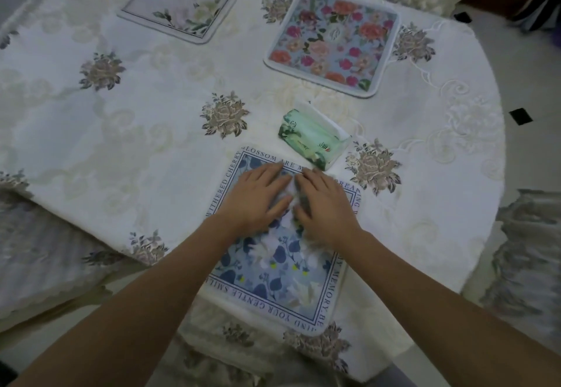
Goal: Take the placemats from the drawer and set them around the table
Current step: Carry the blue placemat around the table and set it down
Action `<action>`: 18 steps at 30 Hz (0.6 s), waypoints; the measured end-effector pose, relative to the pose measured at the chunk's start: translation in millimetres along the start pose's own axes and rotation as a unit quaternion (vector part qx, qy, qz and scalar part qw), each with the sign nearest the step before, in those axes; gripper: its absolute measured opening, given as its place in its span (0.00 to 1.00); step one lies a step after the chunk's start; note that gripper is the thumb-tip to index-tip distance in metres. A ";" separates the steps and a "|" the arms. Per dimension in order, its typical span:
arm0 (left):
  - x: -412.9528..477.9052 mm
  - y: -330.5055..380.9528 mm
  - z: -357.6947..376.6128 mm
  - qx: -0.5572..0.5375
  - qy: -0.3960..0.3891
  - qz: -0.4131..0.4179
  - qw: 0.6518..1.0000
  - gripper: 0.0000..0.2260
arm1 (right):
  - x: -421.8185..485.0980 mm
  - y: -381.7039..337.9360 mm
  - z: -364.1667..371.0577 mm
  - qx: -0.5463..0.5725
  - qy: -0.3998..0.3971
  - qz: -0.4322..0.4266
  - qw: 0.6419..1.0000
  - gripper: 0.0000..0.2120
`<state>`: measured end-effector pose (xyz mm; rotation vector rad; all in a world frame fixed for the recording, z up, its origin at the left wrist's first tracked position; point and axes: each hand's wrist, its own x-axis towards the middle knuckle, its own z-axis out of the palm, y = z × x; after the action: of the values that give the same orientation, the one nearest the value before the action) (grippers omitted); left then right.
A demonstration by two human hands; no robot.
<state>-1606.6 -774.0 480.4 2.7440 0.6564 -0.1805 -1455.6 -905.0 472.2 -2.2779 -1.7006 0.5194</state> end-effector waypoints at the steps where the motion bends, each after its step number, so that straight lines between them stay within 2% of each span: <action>1: 0.6 -1.5 1.4 0.001 -0.001 0.005 1.000 0.26 | -2.9 2.1 1.7 -0.002 0.003 0.001 1.000 0.29; 4: -3.5 -12.2 3.5 0.010 0.007 0.003 1.000 0.26 | -17.5 13.0 1.6 -0.002 0.008 0.017 1.000 0.30; 12: -28.9 -73.1 -8.1 0.027 0.003 -0.080 0.996 0.27 | -53.0 38.2 -10.0 0.004 0.015 0.051 0.999 0.28; 18: -9.2 -39.0 -10.7 0.018 0.016 -0.012 1.000 0.25 | -18.0 6.4 -8.8 0.007 0.014 0.012 1.000 0.28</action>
<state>-1632.2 -741.4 481.7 2.7802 0.7000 -0.1569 -1450.8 -923.9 479.9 -2.2876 -1.6529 0.5019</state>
